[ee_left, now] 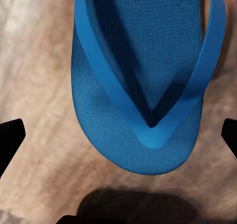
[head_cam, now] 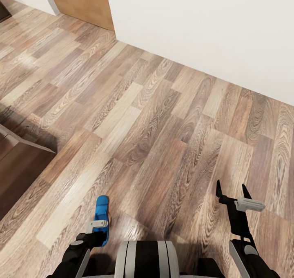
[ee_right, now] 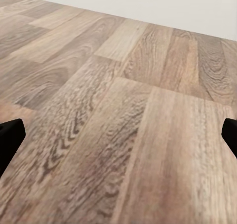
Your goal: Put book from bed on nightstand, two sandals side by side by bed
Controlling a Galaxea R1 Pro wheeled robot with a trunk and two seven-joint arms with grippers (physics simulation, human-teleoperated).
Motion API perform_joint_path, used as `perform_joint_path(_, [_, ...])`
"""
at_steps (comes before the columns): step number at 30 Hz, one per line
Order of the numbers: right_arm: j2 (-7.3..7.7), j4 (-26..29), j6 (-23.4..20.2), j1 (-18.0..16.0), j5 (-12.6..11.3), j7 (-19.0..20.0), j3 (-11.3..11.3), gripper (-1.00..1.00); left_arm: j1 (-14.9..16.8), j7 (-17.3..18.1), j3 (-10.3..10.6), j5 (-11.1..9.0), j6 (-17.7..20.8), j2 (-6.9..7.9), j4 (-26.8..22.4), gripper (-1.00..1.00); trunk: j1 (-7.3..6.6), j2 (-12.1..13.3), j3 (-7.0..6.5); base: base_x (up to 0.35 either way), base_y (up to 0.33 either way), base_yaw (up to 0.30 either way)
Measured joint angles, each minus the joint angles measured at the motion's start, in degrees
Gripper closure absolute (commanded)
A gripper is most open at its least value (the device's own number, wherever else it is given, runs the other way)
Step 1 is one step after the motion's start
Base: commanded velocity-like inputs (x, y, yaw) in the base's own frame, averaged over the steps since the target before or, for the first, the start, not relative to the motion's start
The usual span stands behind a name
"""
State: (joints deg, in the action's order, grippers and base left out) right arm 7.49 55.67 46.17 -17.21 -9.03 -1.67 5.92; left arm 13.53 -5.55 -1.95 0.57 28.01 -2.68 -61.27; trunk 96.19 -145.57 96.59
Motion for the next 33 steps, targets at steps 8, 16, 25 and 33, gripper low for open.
perform_joint_path(8, [-0.05, 0.1, 0.1, 0.0, 0.1, 0.0, 0.0, -1.00, 0.0, 0.0, 0.2, 0.2, 0.0, -0.08, 0.1, -1.00, 0.00, 0.0, 0.00, 0.130, -0.039, 0.000])
perform_joint_path(16, [-0.05, 0.3, 0.3, 0.0, 0.1, 0.0, 0.1, -1.00, 0.0, 0.0, 0.2, 0.2, 0.0, -0.09, 0.1, -1.00, 0.01, 0.0, 0.00, 0.012, -0.004, 0.000])
perform_joint_path(25, [-0.05, 0.3, 0.3, 0.0, 0.1, 0.0, 0.1, -1.00, 0.0, 0.0, 0.2, 0.1, 0.0, -0.06, 0.1, -1.00, 0.01, 0.0, 0.00, 0.001, 0.000, 0.000])
perform_joint_path(33, [-0.05, 0.3, 0.4, 0.0, 0.1, 0.0, 0.1, -1.00, 0.0, 0.0, 0.1, 0.1, 0.0, 0.00, 0.0, -1.00, 0.06, 0.0, 0.44, 0.000, 0.000, 0.000])
